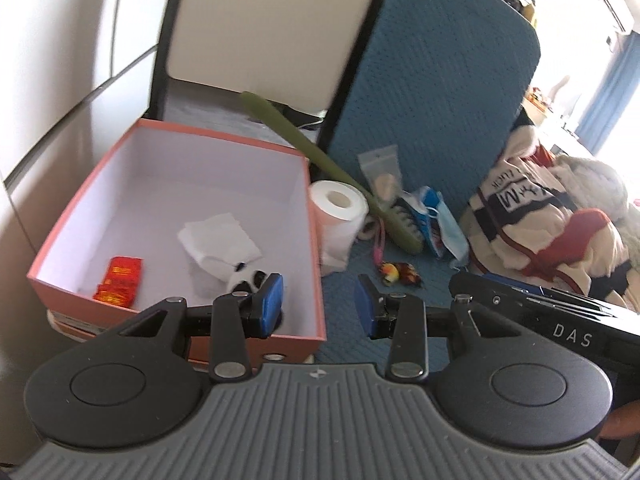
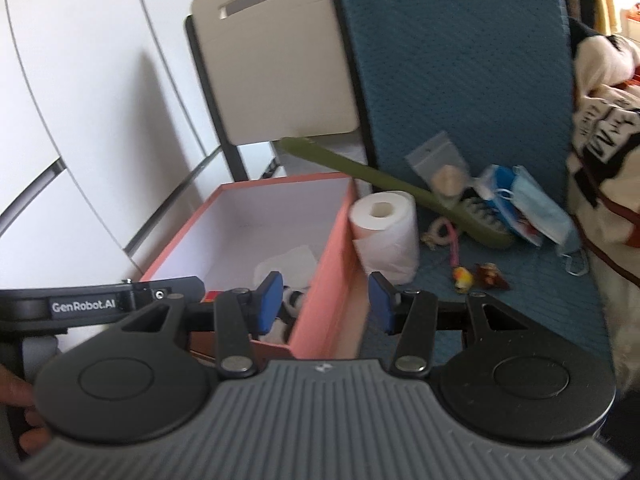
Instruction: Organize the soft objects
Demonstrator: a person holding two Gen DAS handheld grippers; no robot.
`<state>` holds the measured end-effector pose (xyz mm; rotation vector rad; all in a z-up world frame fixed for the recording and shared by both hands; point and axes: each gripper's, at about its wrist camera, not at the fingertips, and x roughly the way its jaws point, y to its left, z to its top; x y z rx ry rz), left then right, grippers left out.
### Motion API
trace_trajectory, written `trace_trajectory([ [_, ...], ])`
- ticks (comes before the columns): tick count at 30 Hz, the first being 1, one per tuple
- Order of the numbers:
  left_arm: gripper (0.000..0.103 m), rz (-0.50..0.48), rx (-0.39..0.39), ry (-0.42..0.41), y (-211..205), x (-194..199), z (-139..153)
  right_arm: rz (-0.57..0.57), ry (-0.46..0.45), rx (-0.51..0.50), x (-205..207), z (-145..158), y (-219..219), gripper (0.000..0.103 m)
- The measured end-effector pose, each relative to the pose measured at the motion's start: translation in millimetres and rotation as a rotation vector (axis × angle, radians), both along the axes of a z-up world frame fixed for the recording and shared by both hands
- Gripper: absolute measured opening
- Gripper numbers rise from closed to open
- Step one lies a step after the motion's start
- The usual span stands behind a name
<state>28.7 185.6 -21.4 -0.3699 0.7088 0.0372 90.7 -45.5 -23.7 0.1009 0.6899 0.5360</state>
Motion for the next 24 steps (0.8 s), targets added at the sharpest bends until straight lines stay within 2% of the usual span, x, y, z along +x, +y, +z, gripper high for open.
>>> trace_trajectory([
  [10, 0.045, -0.112, -0.020, -0.008, -54, 13, -1, -0.098, 0.022, -0.014, -18, -10, -53, 0.051],
  [24, 0.045, -0.189, -0.025, -0.013, -106, 16, 3, -0.178, 0.042, -0.021, -31, -14, -104, 0.051],
])
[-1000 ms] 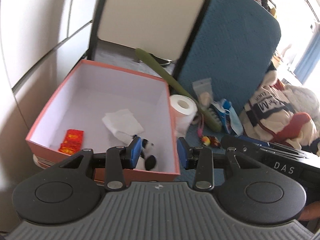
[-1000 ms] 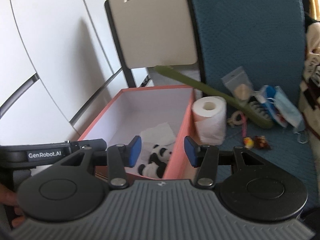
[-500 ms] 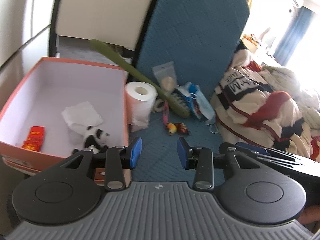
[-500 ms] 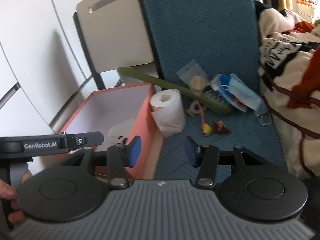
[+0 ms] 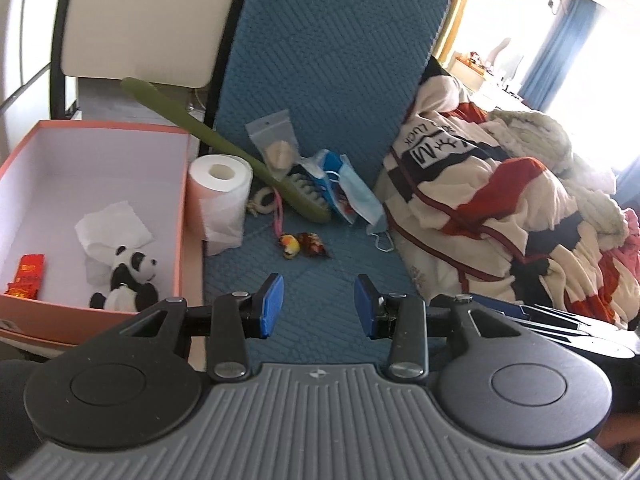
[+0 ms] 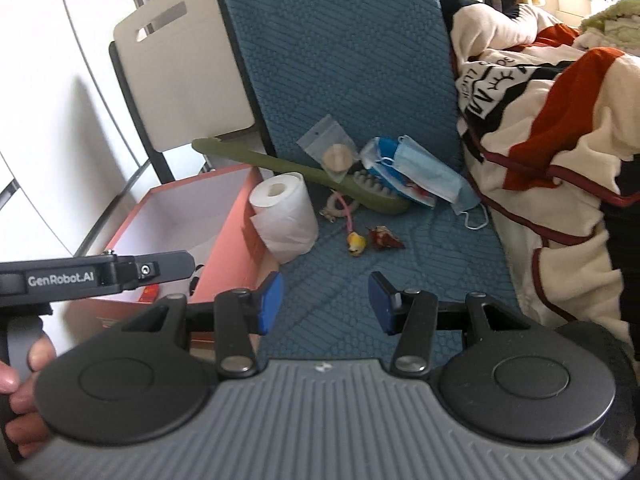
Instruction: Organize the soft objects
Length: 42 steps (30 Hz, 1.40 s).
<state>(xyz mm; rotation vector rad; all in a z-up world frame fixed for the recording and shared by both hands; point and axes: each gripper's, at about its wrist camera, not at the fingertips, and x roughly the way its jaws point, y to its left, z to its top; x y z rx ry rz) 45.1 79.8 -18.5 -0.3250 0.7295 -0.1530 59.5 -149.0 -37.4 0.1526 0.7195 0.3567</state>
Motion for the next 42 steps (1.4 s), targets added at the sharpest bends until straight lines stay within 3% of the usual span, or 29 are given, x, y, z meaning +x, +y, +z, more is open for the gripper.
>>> trace_trajectory([
  [28, 0.045, -0.039, 0.021, -0.019, -27, -14, 1, -0.043, -0.025, -0.021, -12, 6, -26, 0.051],
  [42, 0.045, -0.012, 0.008, 0.020, -28, -7, -25, -0.033, 0.008, -0.003, 0, -13, -35, 0.051],
])
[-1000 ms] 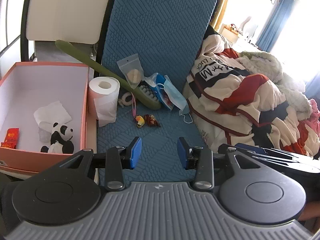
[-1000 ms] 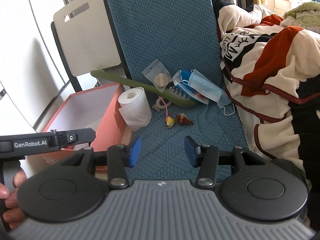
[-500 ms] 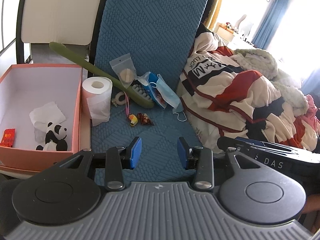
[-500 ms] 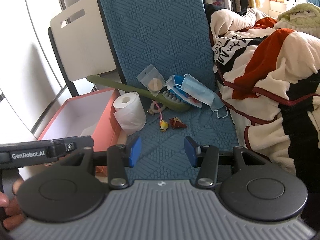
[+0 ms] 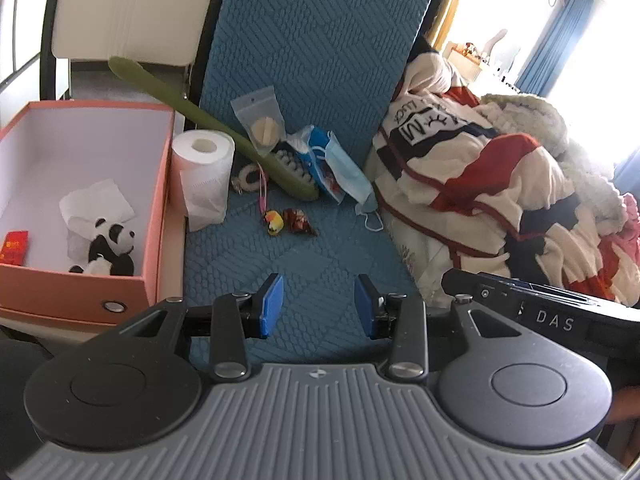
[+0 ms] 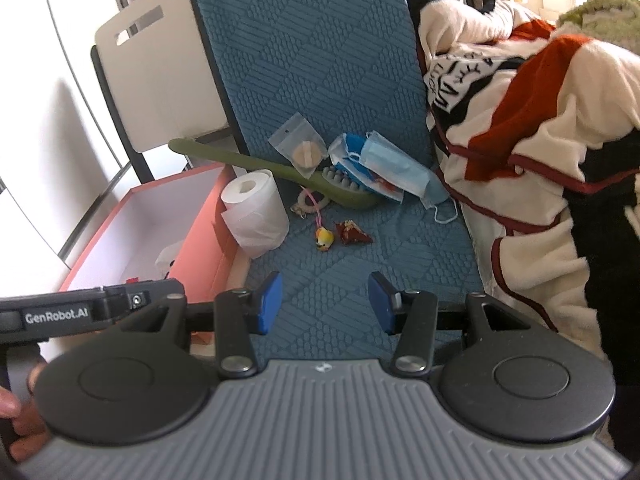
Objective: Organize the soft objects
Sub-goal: 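Move the left tool toward the yellow bird toy while the right tool approaches the brown wrapper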
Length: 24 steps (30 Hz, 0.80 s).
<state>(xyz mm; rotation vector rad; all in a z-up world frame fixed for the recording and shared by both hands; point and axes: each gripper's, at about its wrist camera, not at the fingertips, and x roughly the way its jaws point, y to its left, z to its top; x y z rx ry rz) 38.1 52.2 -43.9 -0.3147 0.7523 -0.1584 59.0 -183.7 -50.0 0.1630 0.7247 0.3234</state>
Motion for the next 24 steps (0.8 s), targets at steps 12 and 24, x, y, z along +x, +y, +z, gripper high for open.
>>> trace_trajectory([
  [12, 0.045, 0.007, 0.031, 0.084, -15, 99, -75, -0.034, 0.086, -0.001, 92, -65, -6, 0.051],
  [24, 0.045, 0.026, 0.058, 0.059, -11, 173, -113, -0.003, 0.107, 0.036, 177, -81, 8, 0.051],
])
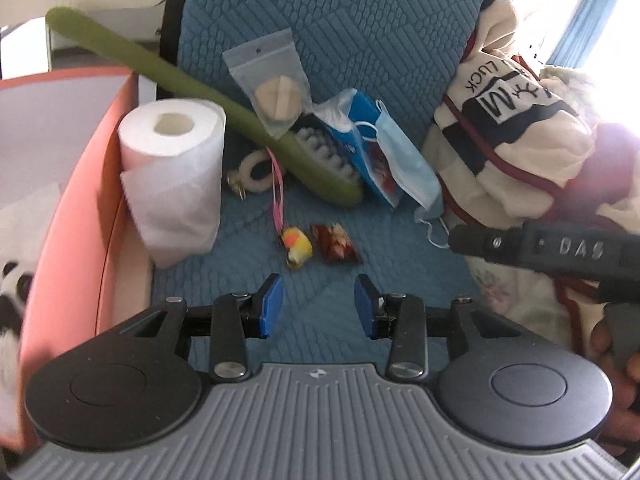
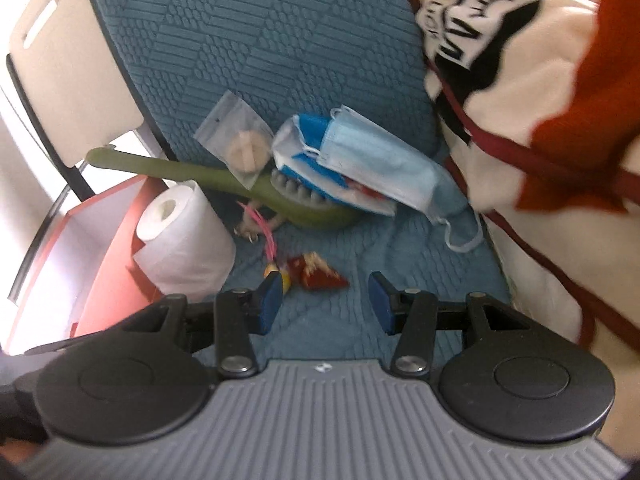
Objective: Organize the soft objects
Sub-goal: 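Move the left tool toward the yellow bird toy while the right tool approaches the brown wrapper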
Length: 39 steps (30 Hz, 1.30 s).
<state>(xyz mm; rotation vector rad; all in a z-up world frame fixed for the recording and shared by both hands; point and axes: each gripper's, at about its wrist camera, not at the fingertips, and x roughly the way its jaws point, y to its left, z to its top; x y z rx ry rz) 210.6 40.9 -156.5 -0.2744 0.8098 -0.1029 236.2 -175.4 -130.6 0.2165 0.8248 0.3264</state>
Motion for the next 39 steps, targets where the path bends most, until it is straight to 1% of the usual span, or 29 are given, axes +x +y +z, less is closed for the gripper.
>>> trace_trajectory([
  [1, 0.045, 0.004, 0.003, -0.007, 0, 3, -5, 0.000, -0.004, 0.004, 3, -3, 1, 0.051],
  [3, 0.045, 0.018, 0.005, 0.015, 0, 6, -12, -0.010, 0.036, 0.025, 10, -13, 2, 0.052],
  [4, 0.045, 0.015, -0.004, 0.015, 0, 7, -14, -0.003, 0.051, 0.050, 13, -17, 2, 0.053],
  [5, 0.045, 0.006, -0.014, 0.010, -1, 7, -17, 0.013, 0.051, 0.072, 14, -22, 2, 0.051],
  [6, 0.045, -0.002, -0.017, 0.008, -2, 10, -21, 0.022, 0.049, 0.073, 16, -27, 4, 0.051],
  [9, 0.045, -0.002, 0.007, 0.014, -5, 19, -33, 0.036, 0.052, 0.056, 26, -43, 8, 0.052],
  [12, 0.045, -0.006, 0.005, 0.006, -6, 31, -45, 0.063, 0.053, 0.092, 39, -55, 8, 0.051],
  [16, 0.045, -0.017, 0.037, -0.009, -13, 48, -55, 0.079, 0.061, 0.130, 59, -65, 7, 0.052],
  [19, 0.045, -0.032, 0.059, -0.033, -19, 59, -59, 0.085, 0.106, 0.171, 73, -76, 9, 0.052],
  [22, 0.045, -0.043, 0.075, -0.053, -22, 68, -63, 0.098, 0.143, 0.176, 82, -85, 13, 0.051],
  [24, 0.045, -0.045, 0.093, -0.050, -22, 73, -68, 0.103, 0.155, 0.168, 86, -89, 17, 0.049],
  [27, 0.045, -0.040, 0.093, -0.035, -19, 77, -77, 0.108, 0.166, 0.162, 92, -94, 21, 0.049],
  [28, 0.045, -0.040, 0.096, -0.025, -19, 79, -80, 0.107, 0.169, 0.153, 94, -95, 22, 0.047],
  [30, 0.042, -0.049, 0.115, -0.010, -20, 82, -85, 0.110, 0.172, 0.136, 97, -97, 25, 0.046],
  [32, 0.041, -0.064, 0.110, -0.020, -20, 82, -87, 0.120, 0.177, 0.139, 100, -98, 28, 0.045],
  [34, 0.038, -0.068, 0.100, -0.025, -19, 82, -89, 0.131, 0.181, 0.134, 102, -100, 31, 0.045],
  [36, 0.029, -0.063, 0.102, -0.021, -19, 83, -91, 0.136, 0.188, 0.143, 104, -101, 30, 0.045],
  [37, 0.029, -0.060, 0.104, -0.019, -18, 84, -91, 0.137, 0.193, 0.145, 106, -101, 31, 0.045],
  [39, 0.028, -0.059, 0.078, -0.017, -15, 84, -90, 0.150, 0.204, 0.162, 107, -102, 30, 0.044],
])
